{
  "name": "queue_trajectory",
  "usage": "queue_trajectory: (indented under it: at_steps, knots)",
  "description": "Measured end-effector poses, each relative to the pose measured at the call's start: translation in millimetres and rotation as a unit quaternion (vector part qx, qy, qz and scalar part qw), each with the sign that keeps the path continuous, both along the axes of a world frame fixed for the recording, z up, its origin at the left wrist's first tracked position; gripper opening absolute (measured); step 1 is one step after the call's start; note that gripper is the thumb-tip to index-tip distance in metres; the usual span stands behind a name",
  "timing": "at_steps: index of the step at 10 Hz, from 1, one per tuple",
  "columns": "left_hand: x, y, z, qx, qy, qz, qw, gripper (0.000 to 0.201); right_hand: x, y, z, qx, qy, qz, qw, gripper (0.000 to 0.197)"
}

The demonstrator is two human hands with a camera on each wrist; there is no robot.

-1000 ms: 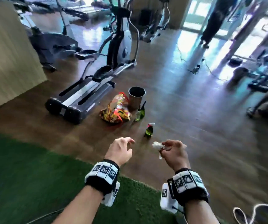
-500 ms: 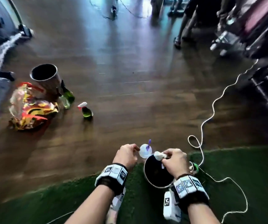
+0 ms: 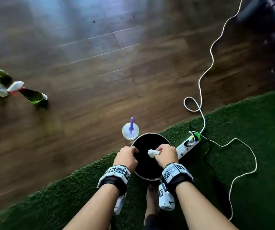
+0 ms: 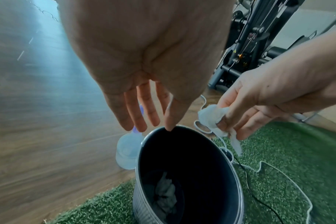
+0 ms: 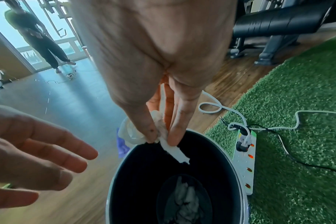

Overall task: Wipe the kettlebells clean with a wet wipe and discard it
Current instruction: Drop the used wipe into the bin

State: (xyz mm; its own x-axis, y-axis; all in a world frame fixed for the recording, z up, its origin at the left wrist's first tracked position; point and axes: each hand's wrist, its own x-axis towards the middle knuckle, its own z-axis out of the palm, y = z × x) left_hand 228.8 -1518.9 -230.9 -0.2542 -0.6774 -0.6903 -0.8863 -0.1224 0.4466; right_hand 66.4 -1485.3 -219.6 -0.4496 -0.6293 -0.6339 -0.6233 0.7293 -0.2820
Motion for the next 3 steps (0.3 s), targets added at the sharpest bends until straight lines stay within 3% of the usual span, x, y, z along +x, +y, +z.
queue_trajectory:
  at_steps: [1, 3]
  knots:
    - [-9, 1, -21, 0.014, -0.005, 0.006, 1.000, 0.044, -3, -1, -31, 0.022, -0.011, 0.028, 0.999, 0.020]
    - [-11, 2, -35, 0.003, -0.030, 0.058, 0.998, 0.044, -6, -2, -56, 0.014, -0.004, 0.090, 0.996, 0.034]
